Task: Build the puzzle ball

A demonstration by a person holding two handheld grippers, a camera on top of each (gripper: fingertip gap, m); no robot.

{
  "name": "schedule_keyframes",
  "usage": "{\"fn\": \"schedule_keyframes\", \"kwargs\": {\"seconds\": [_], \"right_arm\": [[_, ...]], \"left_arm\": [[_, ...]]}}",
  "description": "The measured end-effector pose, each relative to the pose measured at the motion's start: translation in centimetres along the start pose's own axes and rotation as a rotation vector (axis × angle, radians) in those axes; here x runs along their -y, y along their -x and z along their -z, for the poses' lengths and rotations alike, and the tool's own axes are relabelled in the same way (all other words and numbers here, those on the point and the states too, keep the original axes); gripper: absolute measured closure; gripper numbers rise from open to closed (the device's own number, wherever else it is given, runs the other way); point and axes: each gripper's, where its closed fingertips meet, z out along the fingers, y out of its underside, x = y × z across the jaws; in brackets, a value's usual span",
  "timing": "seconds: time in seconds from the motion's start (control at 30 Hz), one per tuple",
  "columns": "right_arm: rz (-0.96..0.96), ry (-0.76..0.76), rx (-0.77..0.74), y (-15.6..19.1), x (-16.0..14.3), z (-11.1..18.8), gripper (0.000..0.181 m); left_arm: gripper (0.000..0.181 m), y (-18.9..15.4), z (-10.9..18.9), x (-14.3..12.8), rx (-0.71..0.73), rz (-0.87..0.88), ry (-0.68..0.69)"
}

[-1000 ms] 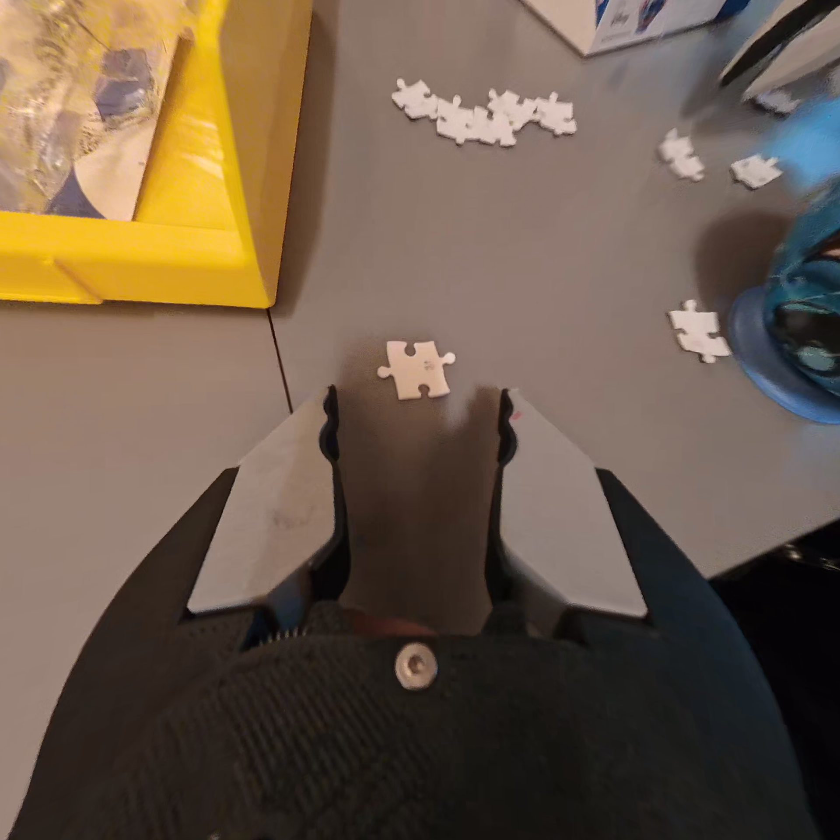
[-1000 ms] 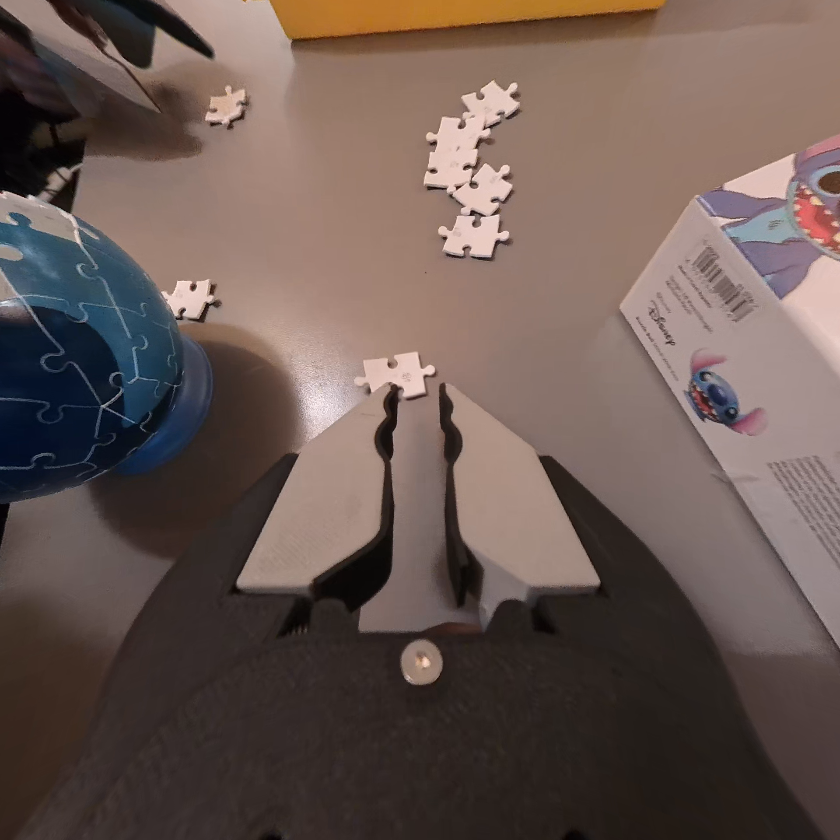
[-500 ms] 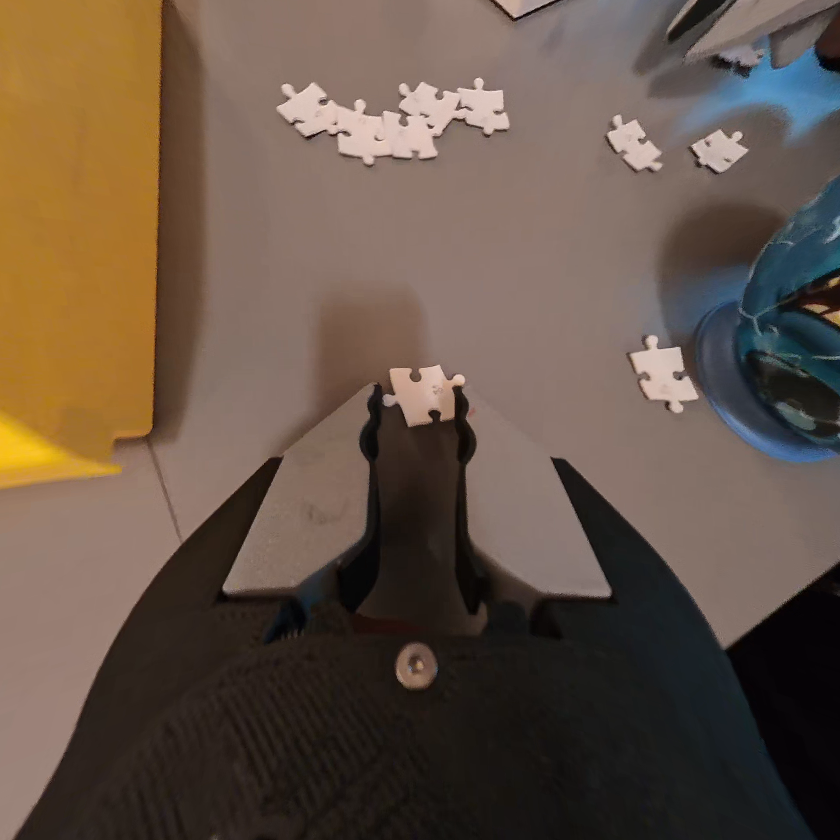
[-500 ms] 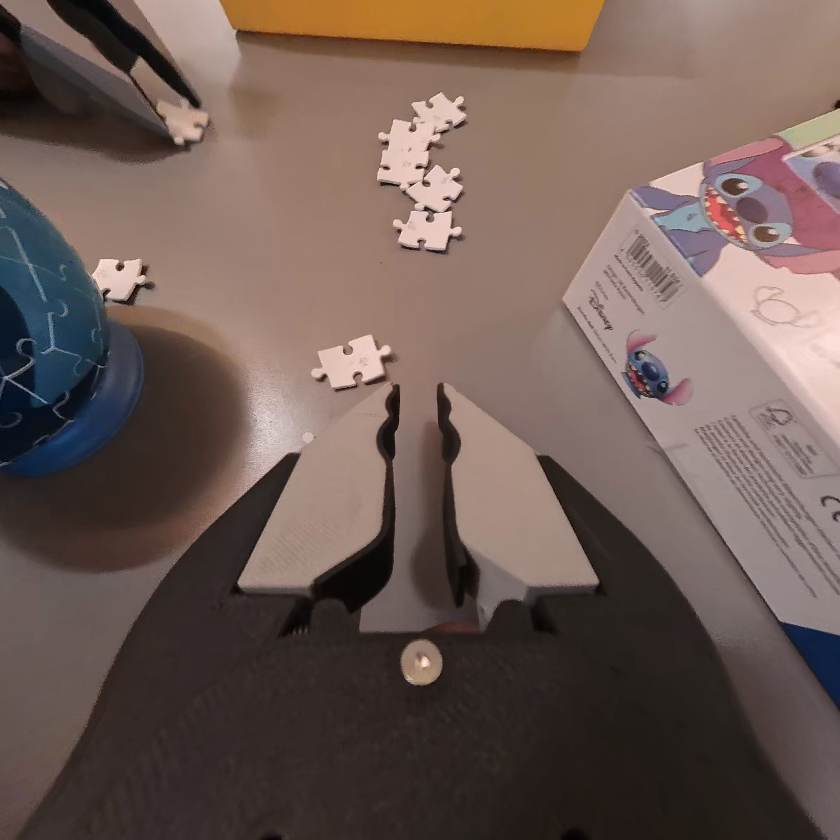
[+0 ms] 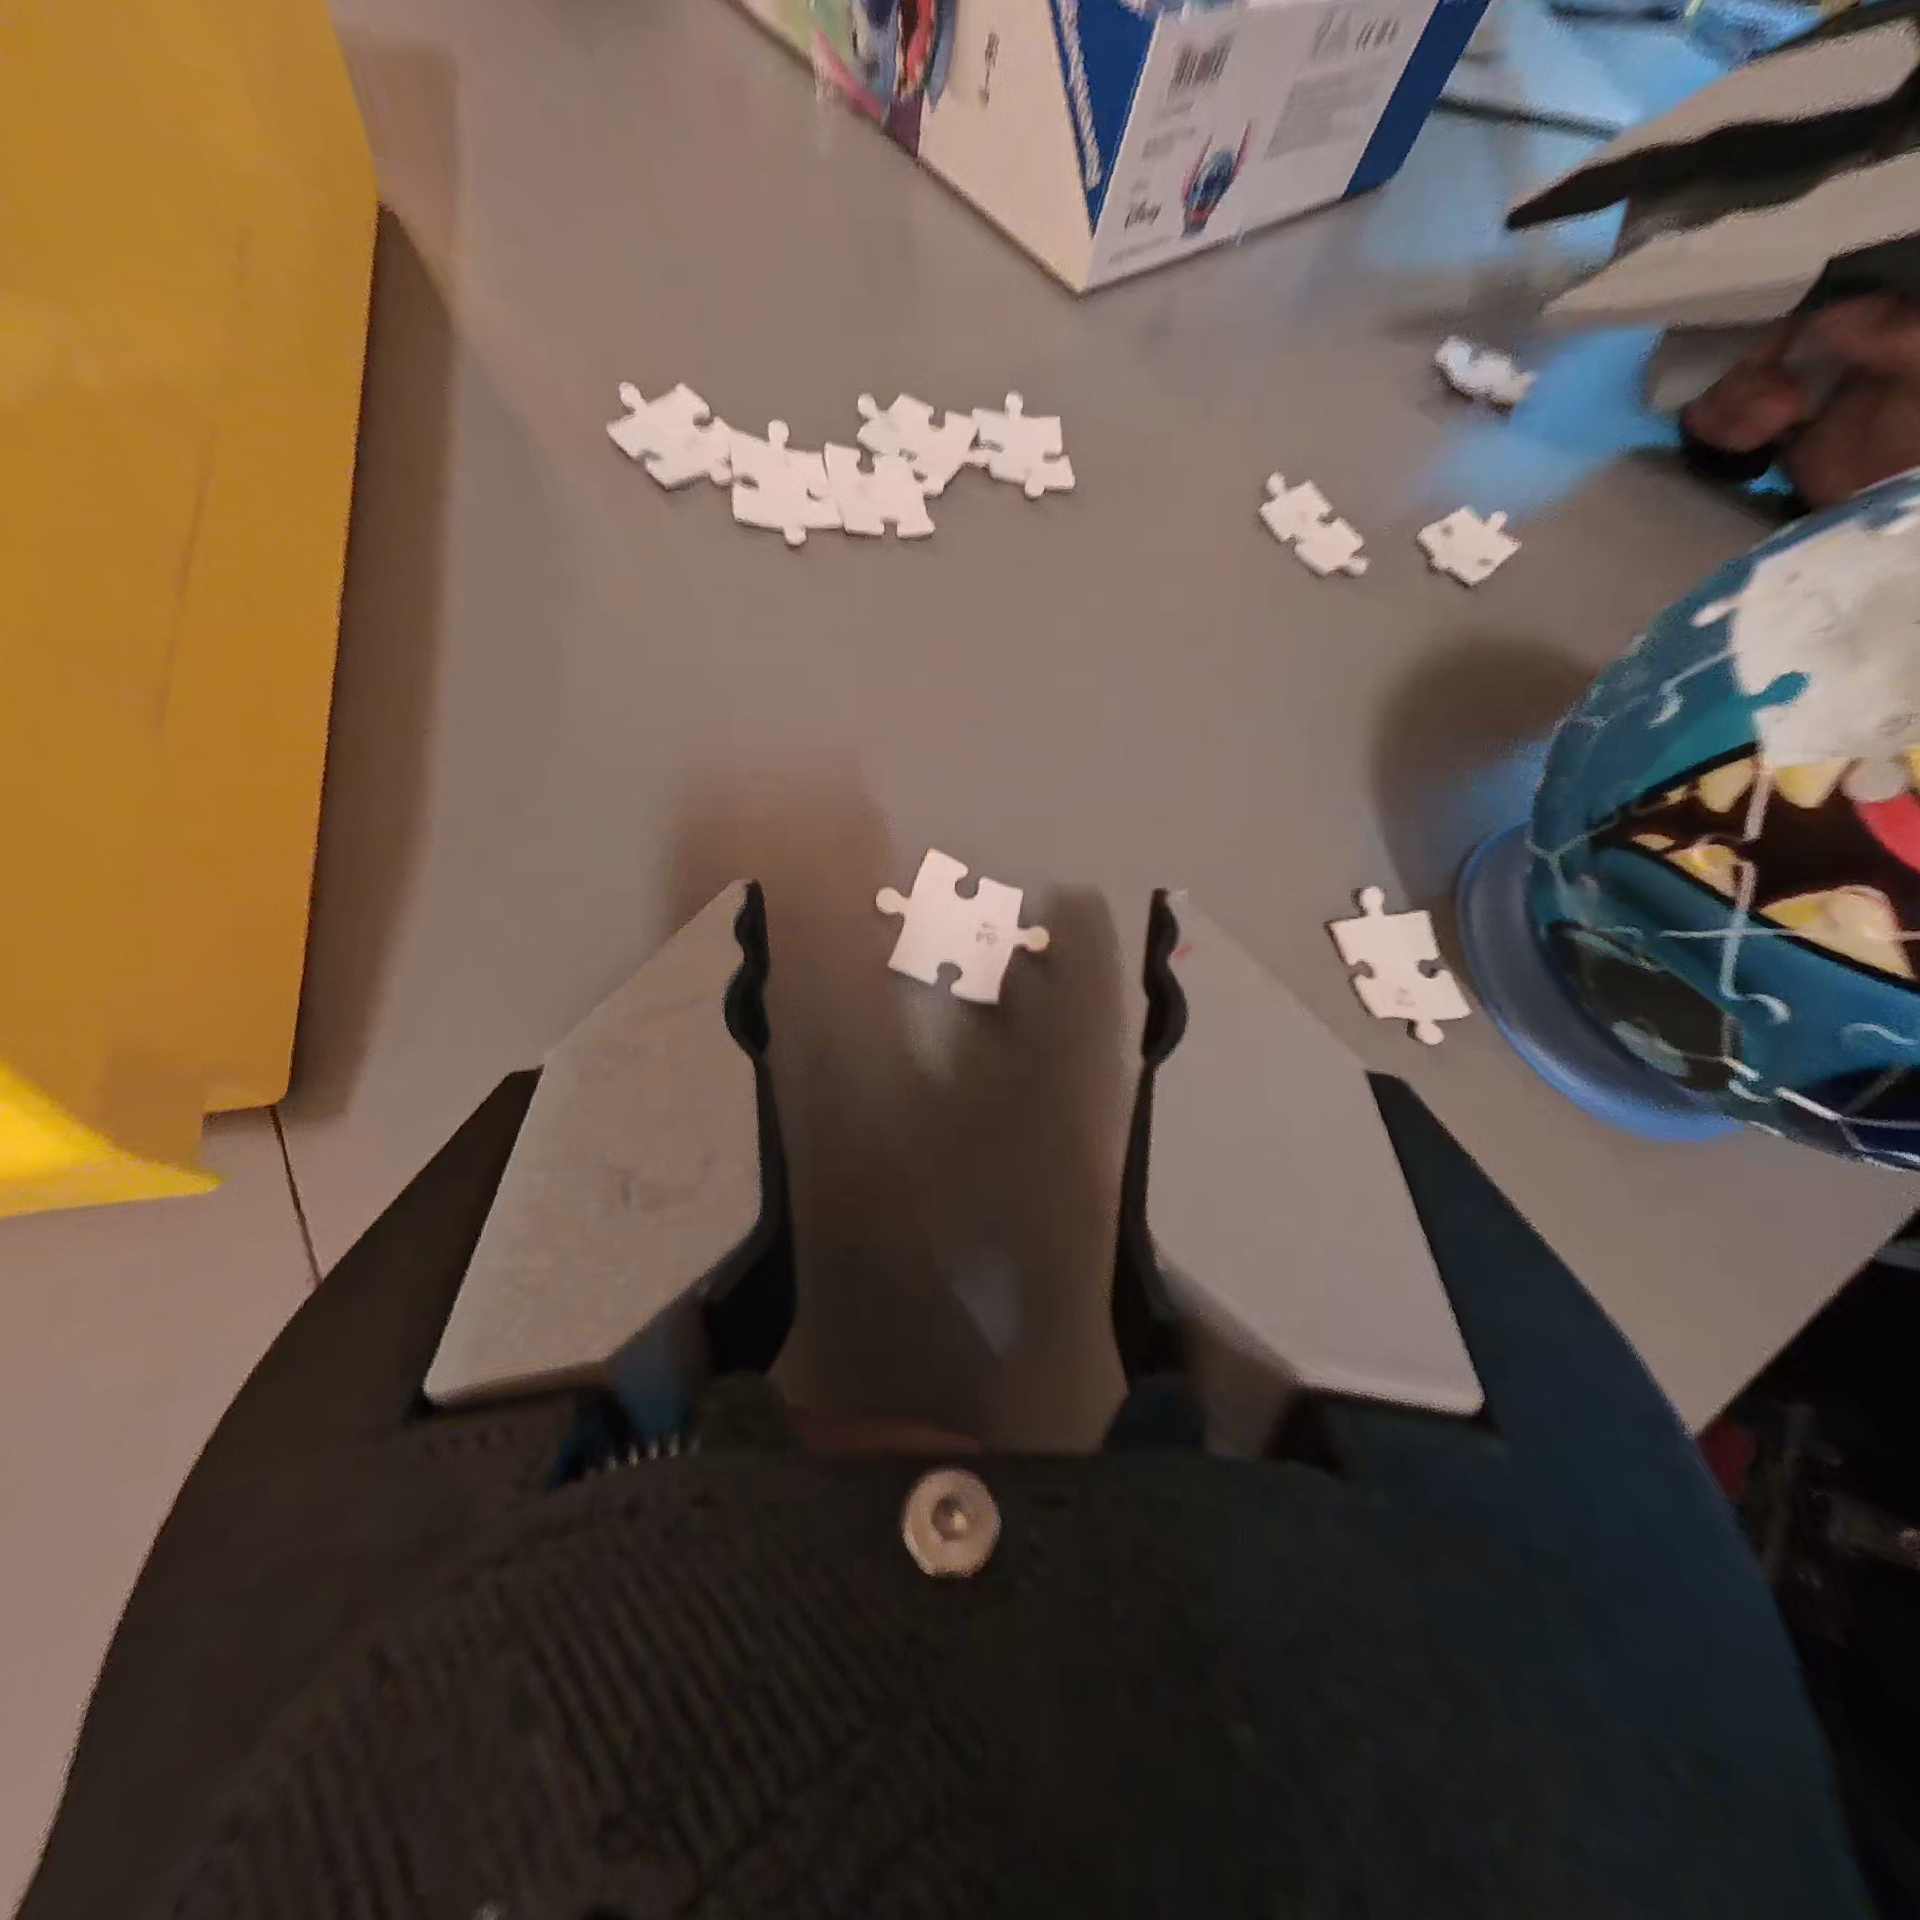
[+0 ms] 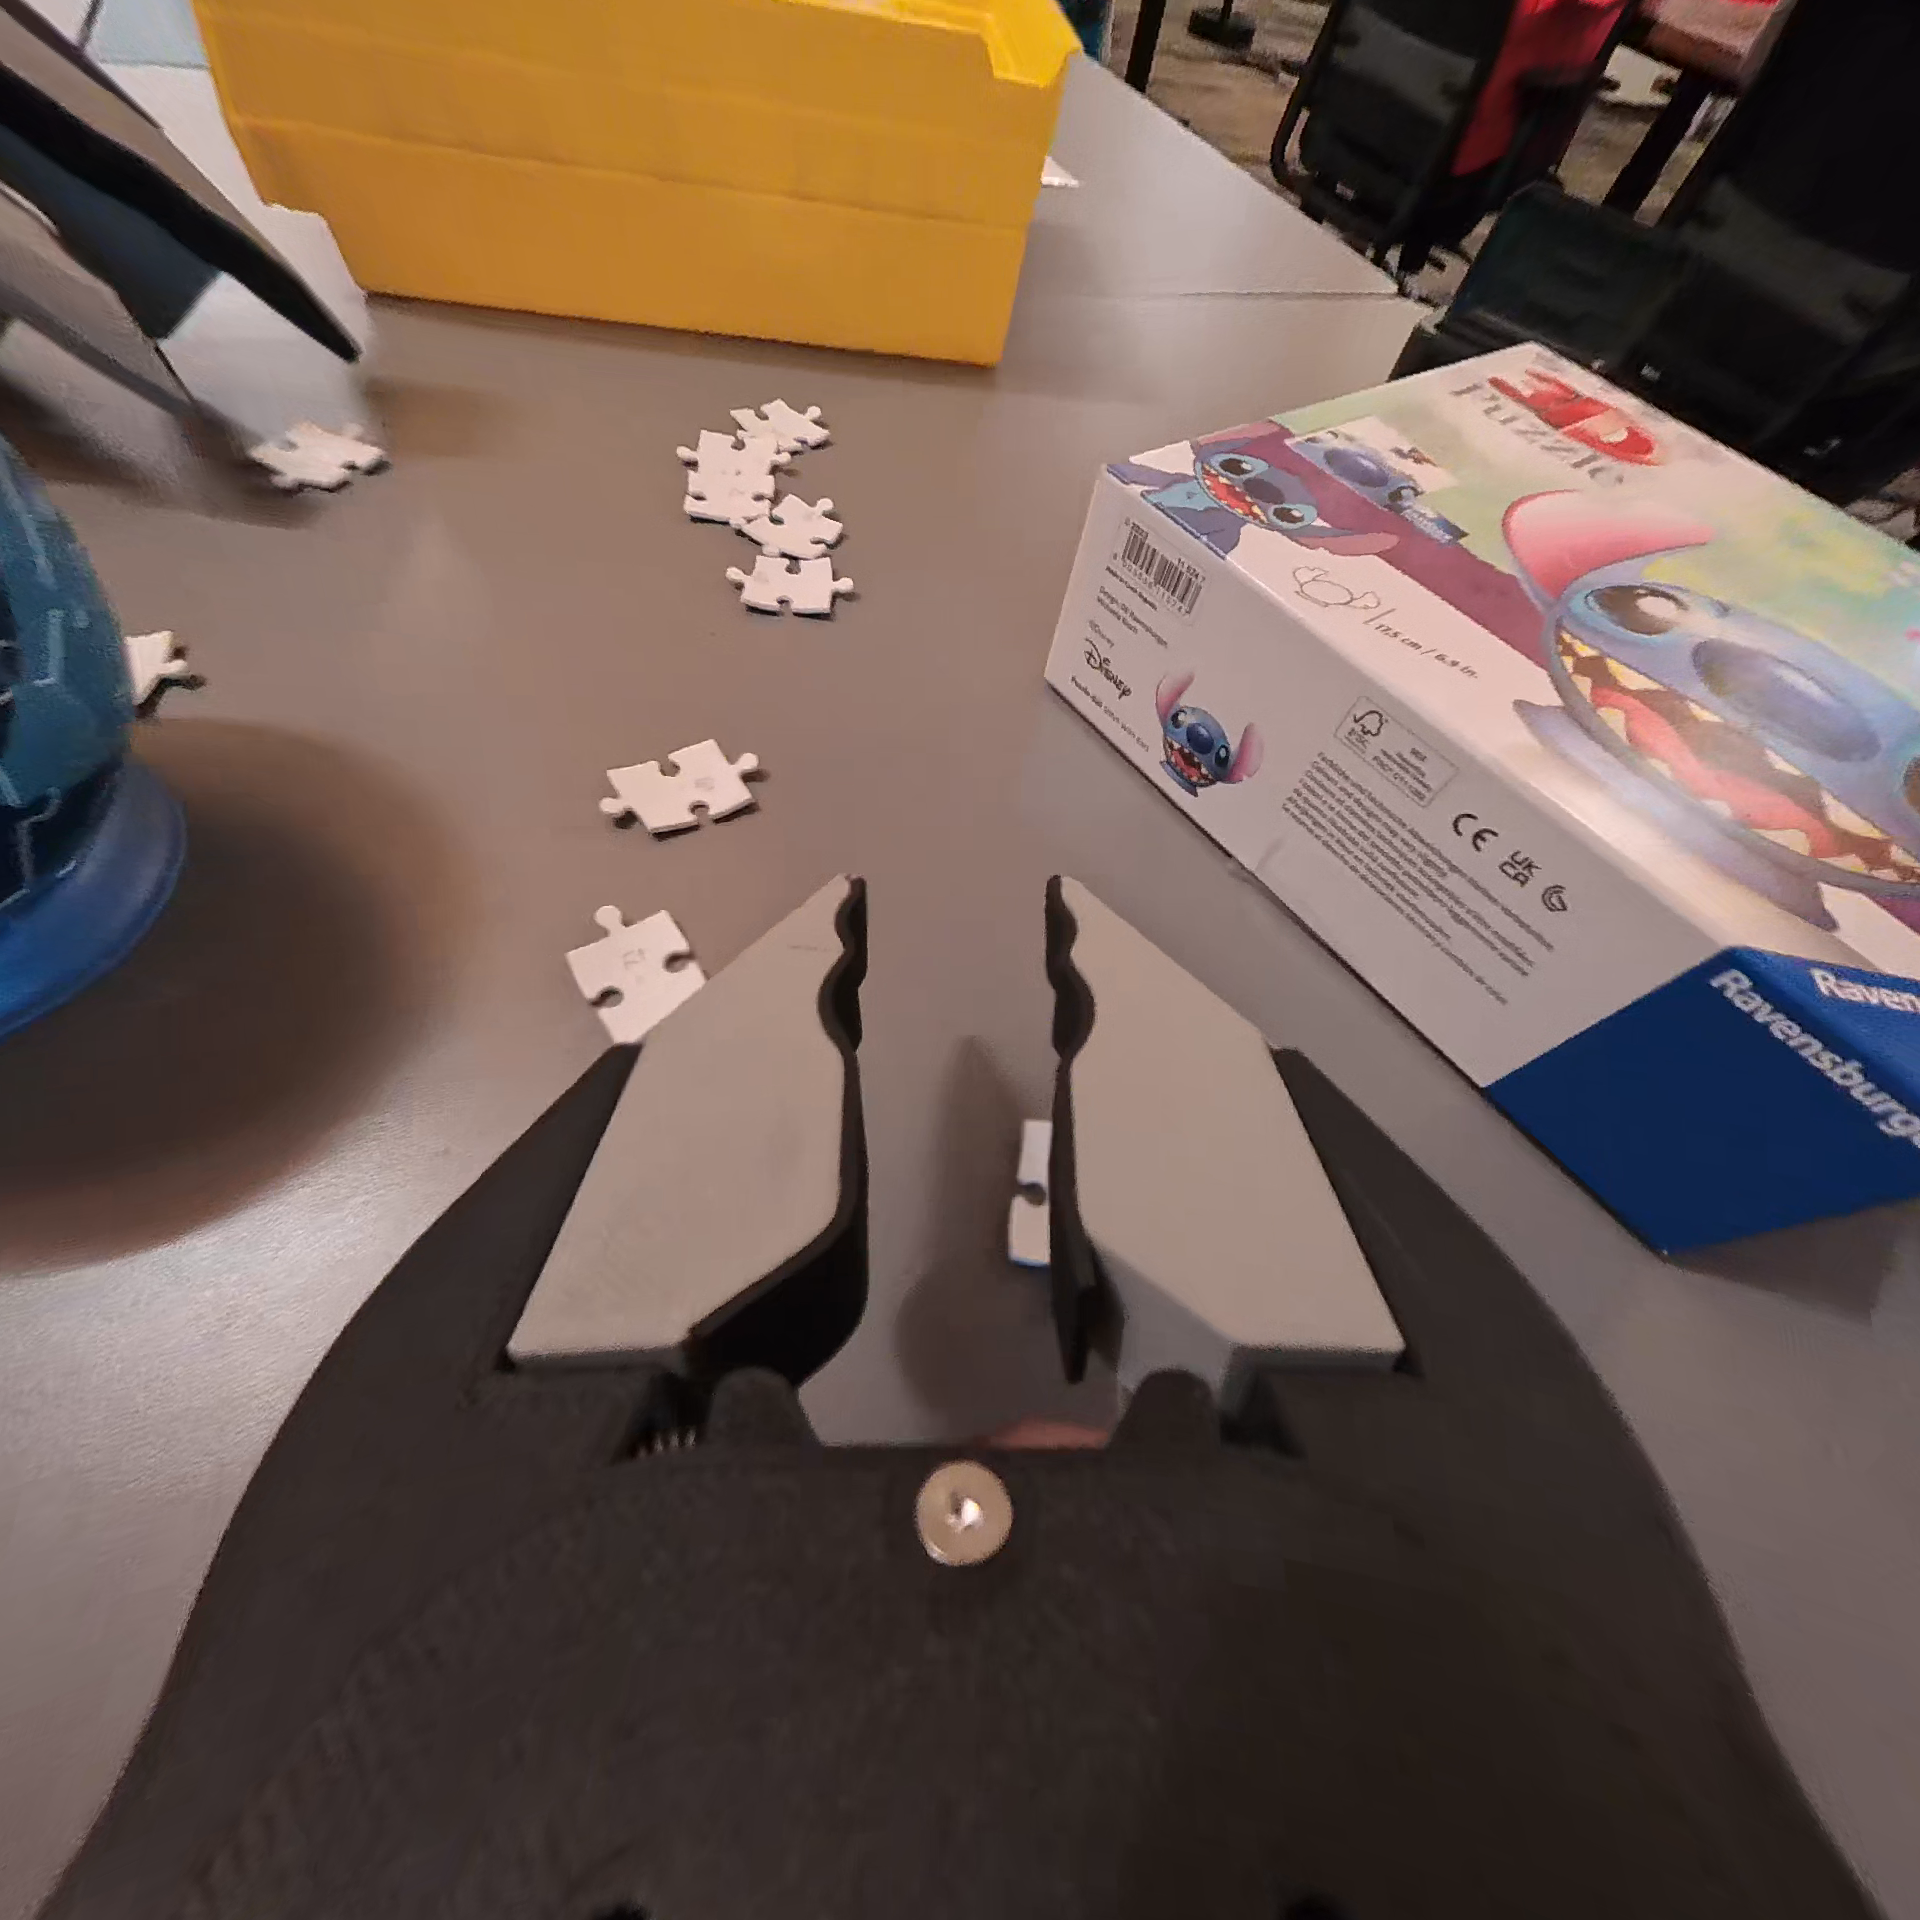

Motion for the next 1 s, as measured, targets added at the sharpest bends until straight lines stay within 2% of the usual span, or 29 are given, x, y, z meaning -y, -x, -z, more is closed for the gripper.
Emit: {"fn": "schedule_keyframes", "kwargs": {"seconds": [0.23, 0.37, 0.47, 0.57, 0.63, 0.7, 0.77, 0.9, 1.0], "right_arm": [[0.051, -0.026, -0.073, 0.8, 0.3, 0.7, 0.146], [0.038, -0.021, -0.078, 0.6, 0.2, 0.4, 0.145], [0.005, -0.032, -0.043, 0.5, 0.4, 0.2, 0.144], [0.002, -0.063, 0.037, 1.2, 1.0, -0.1, 0.142], [0.032, -0.103, 0.14, 2.9, 1.6, 0.1, 0.137], [0.079, -0.167, 0.262, 5.2, 2.4, 1.0, 0.129], [0.109, -0.206, 0.322, 6.6, 2.8, 1.6, 0.123], [0.125, -0.193, 0.434, 9.5, 2.5, 2.4, 0.091], [0.16, -0.159, 0.529, 12.6, 2.2, 3.0, 0.075]], "left_arm": [[0.117, -0.2, 2.3, 2.1, -0.002, -0.02, -0.197], [0.119, -0.4, 2.7, 2.4, -0.061, 0.02, -0.23], [0.12, -0.5, 2.6, 2.4, -0.103, 0.05, -0.222], [0.125, -0.3, 3.3, 3.7, -0.087, 0.021, -0.321], [0.124, -1.7, 3.7, 4.1, -0.146, -0.051, -0.359], [0.116, -4.4, 4.1, 3.6, -0.267, -0.173, -0.356], [0.105, -6.2, 4.8, 3.2, -0.325, -0.278, -0.373], [0.08, -8.1, 4.3, 0.8, -0.311, -0.414, -0.257], [0.072, -11.1, 3.8, -1.1, -0.311, -0.52, -0.185]]}}
